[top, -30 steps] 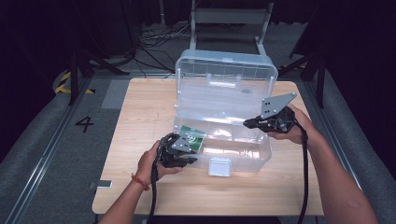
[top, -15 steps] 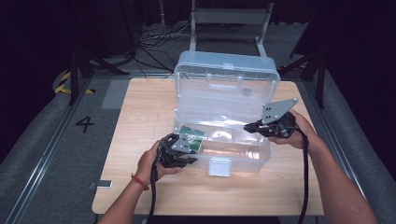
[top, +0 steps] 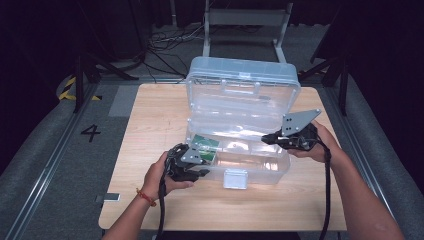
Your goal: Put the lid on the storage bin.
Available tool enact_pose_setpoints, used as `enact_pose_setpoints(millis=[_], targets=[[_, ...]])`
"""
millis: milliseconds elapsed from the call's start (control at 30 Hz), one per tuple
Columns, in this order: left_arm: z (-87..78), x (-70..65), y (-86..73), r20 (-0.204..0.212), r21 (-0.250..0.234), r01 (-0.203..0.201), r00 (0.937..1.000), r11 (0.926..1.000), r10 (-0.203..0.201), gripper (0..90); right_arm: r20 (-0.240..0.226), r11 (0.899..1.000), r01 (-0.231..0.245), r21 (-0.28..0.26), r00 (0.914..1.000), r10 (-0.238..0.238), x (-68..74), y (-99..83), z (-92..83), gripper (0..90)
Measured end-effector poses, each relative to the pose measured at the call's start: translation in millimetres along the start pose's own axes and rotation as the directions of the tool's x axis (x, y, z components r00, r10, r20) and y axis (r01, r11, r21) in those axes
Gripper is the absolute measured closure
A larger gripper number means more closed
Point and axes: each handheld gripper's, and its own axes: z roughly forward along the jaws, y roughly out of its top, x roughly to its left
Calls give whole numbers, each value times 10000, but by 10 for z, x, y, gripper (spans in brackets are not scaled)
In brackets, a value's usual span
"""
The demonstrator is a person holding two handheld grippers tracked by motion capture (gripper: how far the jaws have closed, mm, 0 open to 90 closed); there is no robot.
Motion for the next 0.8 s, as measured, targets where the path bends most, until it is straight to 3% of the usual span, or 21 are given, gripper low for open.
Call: enact_pose_setpoints(millis=[67,167,200,333,400,500,700,800], targets=[[-139,4,-9,-255,-508,226,9994,9985,-239,574,-6,10000,13,-2,10000,-13,8,-3,0,887],[-269,12,-8,35,-874,476,9989,9950,-475,533,27,10000,-2,-1,10000,2,18,-6,-1,887],[-340,5,1,-38,-1080,468,9989,9931,-475,521,54,10000,-14,-10,10000,14,19,-7,-2,886],[-466,-7,41,-433,-1159,486,9976,9921,-539,508,129,10000,-35,-92,9999,36,26,-17,-4,884],[-566,-2,70,-507,-1646,667,9958,9841,-759,509,128,9999,-51,-148,9999,53,29,-23,-3,884],[-651,56,131,-1050,-1709,969,9877,9805,-1159,485,165,9999,-41,-109,9999,43,40,-22,-4,883],[-732,241,219,-1143,-1988,1122,9840,9736,-1368,475,191,9999,-33,-120,9998,36,47,-29,-7,883],[-733,329,269,-1549,-1956,1252,9754,9727,-1567,480,163,9999,-30,-136,9999,32,55,-37,-8,883]])
